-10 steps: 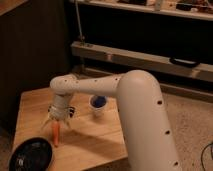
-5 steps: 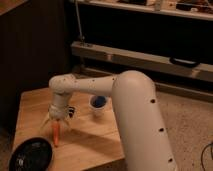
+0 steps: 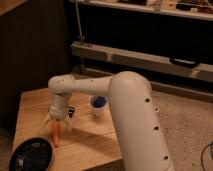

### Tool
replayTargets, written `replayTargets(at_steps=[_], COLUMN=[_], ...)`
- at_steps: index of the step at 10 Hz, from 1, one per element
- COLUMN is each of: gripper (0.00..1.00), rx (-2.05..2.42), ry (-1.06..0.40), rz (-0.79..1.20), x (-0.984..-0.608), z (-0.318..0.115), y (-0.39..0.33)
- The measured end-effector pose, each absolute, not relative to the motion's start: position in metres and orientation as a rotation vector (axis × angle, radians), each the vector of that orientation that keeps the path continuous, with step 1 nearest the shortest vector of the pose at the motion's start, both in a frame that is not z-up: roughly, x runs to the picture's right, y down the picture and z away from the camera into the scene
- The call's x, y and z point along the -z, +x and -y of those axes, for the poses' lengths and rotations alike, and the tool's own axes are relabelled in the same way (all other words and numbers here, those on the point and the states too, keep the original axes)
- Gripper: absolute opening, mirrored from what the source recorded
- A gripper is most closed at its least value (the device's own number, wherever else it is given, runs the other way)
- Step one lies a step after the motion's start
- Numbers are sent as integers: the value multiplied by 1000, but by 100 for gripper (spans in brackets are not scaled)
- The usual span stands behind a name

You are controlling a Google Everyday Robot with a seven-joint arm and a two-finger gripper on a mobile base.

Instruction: Place the pepper in the ceramic bowl

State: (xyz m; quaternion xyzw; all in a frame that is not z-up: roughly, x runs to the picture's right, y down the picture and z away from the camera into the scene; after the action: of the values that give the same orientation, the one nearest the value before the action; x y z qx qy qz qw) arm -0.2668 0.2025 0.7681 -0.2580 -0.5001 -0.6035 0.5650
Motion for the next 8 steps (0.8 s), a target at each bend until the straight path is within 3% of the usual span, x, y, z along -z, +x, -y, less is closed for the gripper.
replayTargets(at_steps=[8], gripper=[80], rx=[1418], ry=[-636], rz=[1171], x=[-775], z=[-212], y=[-268])
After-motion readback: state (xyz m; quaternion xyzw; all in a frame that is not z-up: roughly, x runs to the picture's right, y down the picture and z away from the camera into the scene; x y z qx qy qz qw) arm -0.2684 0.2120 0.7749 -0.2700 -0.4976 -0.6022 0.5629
